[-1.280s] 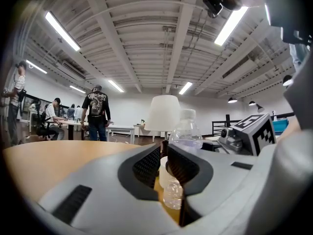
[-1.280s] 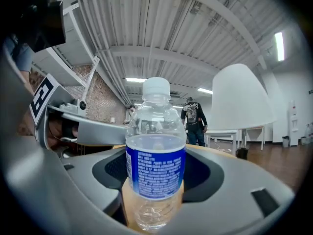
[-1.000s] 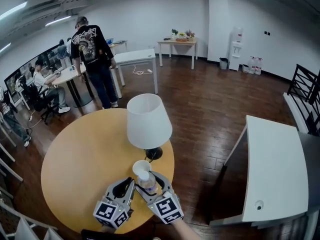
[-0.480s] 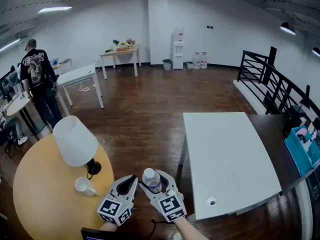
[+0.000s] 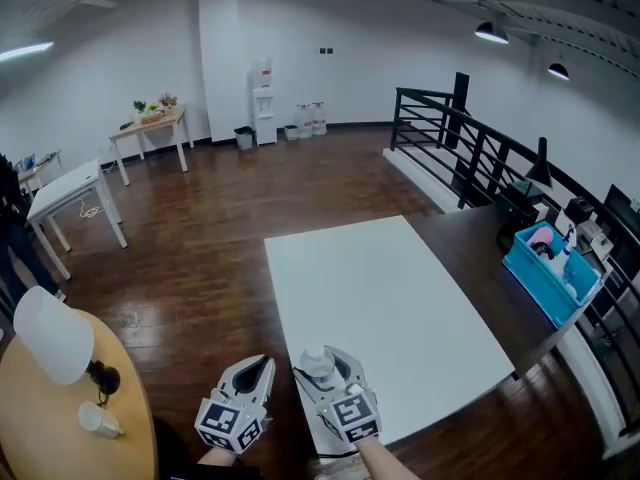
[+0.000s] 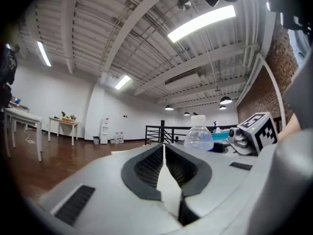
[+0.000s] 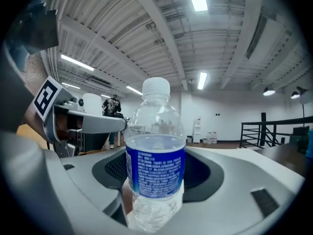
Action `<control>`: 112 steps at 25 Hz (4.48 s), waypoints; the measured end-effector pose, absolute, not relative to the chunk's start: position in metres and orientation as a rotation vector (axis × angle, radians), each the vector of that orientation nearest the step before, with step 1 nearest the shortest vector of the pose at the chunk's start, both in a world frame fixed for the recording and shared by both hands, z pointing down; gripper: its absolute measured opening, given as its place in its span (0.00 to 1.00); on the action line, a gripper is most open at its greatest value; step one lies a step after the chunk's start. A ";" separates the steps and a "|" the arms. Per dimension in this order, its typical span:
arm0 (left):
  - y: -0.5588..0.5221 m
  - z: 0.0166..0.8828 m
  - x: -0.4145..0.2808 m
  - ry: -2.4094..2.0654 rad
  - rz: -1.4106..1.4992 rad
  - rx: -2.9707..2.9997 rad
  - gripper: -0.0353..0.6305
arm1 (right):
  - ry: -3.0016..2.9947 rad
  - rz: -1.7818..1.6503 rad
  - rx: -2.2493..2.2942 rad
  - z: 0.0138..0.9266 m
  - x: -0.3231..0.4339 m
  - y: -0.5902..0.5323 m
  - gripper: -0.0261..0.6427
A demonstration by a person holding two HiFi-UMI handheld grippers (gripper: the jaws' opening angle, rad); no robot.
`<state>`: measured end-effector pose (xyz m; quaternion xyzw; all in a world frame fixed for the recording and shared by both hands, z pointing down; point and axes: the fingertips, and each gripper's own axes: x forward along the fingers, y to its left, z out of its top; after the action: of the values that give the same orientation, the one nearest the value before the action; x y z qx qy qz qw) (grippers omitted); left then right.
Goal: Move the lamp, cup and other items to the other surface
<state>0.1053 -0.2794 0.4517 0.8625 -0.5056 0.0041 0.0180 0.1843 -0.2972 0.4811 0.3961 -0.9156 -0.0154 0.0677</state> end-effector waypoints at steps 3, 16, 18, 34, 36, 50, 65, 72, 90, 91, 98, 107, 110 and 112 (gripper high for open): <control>-0.293 0.456 0.124 -1.540 0.025 2.697 0.09 | -2.720 0.004 1.221 0.502 0.207 -0.305 0.46; -0.295 0.462 0.128 -1.521 0.048 2.677 0.09 | -2.732 0.001 1.349 0.498 0.224 -0.305 0.55; -0.292 0.461 0.125 -1.527 0.052 2.673 0.09 | -2.735 0.001 1.360 0.491 0.225 -0.305 0.55; -0.243 0.446 0.106 -1.513 0.039 2.705 0.08 | -2.710 -0.165 1.488 0.426 0.221 -0.238 0.50; -0.231 0.442 0.098 -1.519 0.039 2.710 0.08 | -2.740 -0.176 1.473 0.415 0.203 -0.218 0.48; -0.140 0.431 -0.054 -1.887 0.006 2.499 0.07 | -3.014 -0.106 0.812 0.409 -0.010 -0.126 0.05; -0.116 0.423 -0.125 -2.047 0.022 2.401 0.07 | -3.081 -0.094 0.610 0.414 -0.085 -0.108 0.05; -0.078 0.430 -0.164 -2.161 0.009 2.307 0.07 | -3.162 0.000 0.412 0.427 -0.134 -0.079 0.10; 0.035 0.530 -0.315 -2.511 0.043 1.735 0.12 | -2.915 -0.060 -0.104 0.583 -0.321 -0.033 0.34; 0.036 0.533 -0.316 -2.514 0.052 1.729 0.12 | -2.913 -0.066 -0.114 0.587 -0.325 -0.032 0.33; 0.043 0.540 -0.322 -2.519 0.062 1.698 0.12 | -2.944 -0.051 -0.122 0.586 -0.324 -0.030 0.10; 0.034 0.548 -0.316 -2.455 0.088 1.764 0.12 | -3.040 -0.001 -0.050 0.565 -0.313 -0.028 0.09; 0.033 0.545 -0.316 -2.438 0.097 1.787 0.12 | -3.061 0.017 -0.022 0.559 -0.311 -0.027 0.09; 0.033 0.543 -0.316 -2.430 0.103 1.801 0.12 | -3.074 0.032 -0.004 0.554 -0.309 -0.027 0.09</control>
<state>-0.3163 0.0326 0.5429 0.5941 -0.8016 0.0339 0.0576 -0.3094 -0.0274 0.5538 -0.0013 -0.9994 0.0104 0.0335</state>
